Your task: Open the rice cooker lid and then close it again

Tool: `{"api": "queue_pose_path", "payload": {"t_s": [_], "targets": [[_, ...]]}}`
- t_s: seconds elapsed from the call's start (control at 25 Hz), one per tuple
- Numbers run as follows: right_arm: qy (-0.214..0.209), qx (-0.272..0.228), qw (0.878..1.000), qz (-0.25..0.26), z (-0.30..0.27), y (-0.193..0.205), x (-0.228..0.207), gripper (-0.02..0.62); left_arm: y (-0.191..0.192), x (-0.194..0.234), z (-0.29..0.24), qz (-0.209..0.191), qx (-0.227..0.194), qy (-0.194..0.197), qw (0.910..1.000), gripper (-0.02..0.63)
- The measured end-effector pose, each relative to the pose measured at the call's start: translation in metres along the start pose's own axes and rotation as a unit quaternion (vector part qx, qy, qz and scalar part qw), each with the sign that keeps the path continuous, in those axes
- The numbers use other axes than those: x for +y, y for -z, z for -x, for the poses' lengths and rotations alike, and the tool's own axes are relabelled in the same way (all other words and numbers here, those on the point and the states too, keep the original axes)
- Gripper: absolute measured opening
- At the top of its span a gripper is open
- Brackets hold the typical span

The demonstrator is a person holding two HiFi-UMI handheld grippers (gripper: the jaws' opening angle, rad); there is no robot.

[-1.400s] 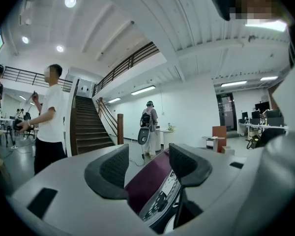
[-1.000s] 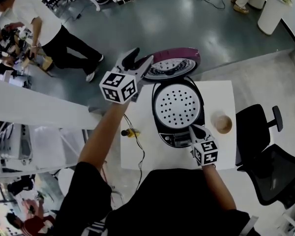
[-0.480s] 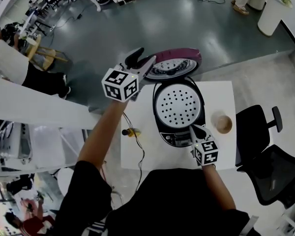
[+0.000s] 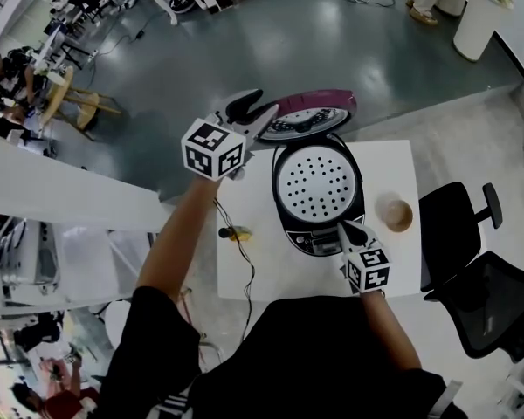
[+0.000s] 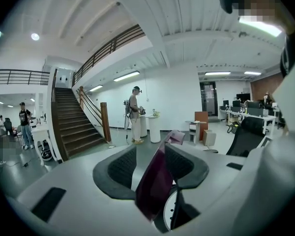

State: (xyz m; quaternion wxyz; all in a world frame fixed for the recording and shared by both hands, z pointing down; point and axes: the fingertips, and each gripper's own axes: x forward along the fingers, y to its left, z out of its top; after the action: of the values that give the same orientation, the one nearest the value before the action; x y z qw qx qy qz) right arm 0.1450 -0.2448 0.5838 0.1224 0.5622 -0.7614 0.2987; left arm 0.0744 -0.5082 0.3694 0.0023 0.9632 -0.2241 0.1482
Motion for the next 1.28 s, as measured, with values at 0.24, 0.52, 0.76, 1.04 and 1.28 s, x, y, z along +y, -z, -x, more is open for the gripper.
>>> {"api": "queue_pose_path", "payload": {"t_s": [0.24, 0.52, 0.76, 1.04, 1.28], "targets": [[0.0, -0.003, 1.0, 0.0, 0.008, 0.003, 0.005, 0.0, -0.001, -0.018, 0.004, -0.052, 0.023, 0.014, 0.9983, 0.145], [0.003, -0.004, 1.0, -0.001, 0.017, 0.009, 0.008, 0.0, 0.008, -0.042, 0.01, -0.06, 0.064, 0.053, 0.9948, 0.124], [0.002, -0.007, 1.0, 0.004, 0.026, 0.013, 0.016, 0.0, 0.016, -0.067, 0.017, -0.118, 0.1, 0.064, 0.9859, 0.082], [0.01, -0.012, 1.0, 0.001, 0.041, 0.018, 0.021, 0.0, 0.027, -0.089, 0.022, -0.167, 0.14, 0.066, 0.9738, 0.064], [0.022, -0.016, 1.0, 0.005, 0.056, 0.021, 0.02, 0.0, 0.04, -0.111, 0.031, -0.175, 0.161, 0.085, 0.9675, 0.063]]}}
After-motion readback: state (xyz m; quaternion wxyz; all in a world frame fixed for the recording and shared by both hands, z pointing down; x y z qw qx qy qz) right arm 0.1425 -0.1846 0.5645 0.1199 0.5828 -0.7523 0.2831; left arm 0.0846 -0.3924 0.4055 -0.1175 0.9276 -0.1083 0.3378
